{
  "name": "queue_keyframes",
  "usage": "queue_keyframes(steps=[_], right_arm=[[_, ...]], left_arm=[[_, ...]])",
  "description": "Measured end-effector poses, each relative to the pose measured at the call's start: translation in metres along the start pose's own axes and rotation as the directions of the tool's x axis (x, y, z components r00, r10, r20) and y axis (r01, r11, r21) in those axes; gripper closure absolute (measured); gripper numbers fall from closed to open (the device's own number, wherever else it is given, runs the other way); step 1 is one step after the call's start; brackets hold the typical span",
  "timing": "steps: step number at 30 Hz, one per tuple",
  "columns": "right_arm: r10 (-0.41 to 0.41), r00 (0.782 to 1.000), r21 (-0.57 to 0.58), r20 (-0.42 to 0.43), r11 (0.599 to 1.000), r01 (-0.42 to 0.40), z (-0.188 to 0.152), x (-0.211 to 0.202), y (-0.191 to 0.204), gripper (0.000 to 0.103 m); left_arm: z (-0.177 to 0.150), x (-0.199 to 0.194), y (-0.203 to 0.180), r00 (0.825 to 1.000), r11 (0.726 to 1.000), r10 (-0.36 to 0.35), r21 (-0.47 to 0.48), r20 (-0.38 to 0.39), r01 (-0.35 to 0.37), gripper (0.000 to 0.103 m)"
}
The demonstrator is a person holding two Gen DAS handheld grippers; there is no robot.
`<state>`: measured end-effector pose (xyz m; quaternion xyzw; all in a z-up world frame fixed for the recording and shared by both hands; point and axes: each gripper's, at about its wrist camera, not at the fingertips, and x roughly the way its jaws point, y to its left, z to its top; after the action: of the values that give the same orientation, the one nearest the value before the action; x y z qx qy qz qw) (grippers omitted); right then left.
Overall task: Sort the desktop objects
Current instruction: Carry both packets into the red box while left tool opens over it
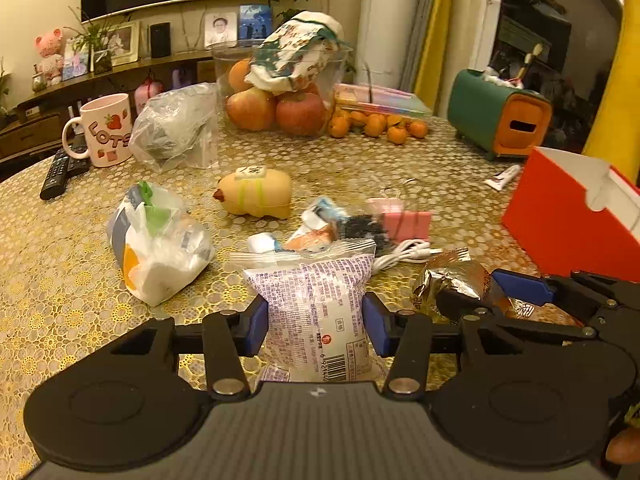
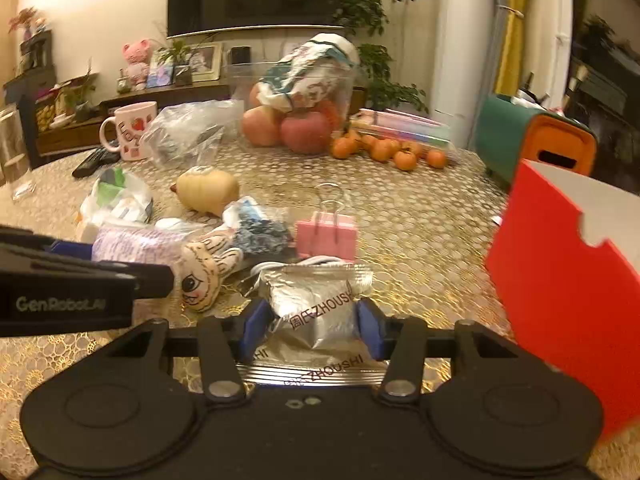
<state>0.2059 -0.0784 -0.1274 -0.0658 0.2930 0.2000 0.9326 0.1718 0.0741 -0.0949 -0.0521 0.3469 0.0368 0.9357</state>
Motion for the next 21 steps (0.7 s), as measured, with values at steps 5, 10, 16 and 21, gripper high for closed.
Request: queue_keyframes(steps=[5, 10, 16, 21], right_arm=[[-0.005, 1.000, 0.023, 0.012, 1.000, 0.004, 0.001, -0.021, -0.010, 0.056], [-0.009, 0.999, 0.037, 0.038, 0.999, 0.007, 0.005, -0.051, -0.018, 0.056], [-0.017, 0.998, 0.062, 0.058, 0.998, 0.013, 0.008, -0.091, -0.029, 0.056], [-0.034, 0.997, 0.086, 0.068, 0.996, 0.028, 0.009, -0.123, -0.043, 0.056]], left_arm=[[0.000, -0.016, -0.010, 1.000, 1.000, -0.022, 0.011, 0.005, 0.022, 0.055], [0.001, -0.037, -0.022, 0.998, 0.998, -0.054, 0.021, 0.012, 0.054, 0.055], [0.004, -0.064, -0.041, 0.995, 0.994, -0.102, 0.041, 0.018, 0.102, 0.055], [0.006, -0.085, -0.063, 0.988, 0.985, -0.153, 0.077, 0.013, 0.152, 0.055]])
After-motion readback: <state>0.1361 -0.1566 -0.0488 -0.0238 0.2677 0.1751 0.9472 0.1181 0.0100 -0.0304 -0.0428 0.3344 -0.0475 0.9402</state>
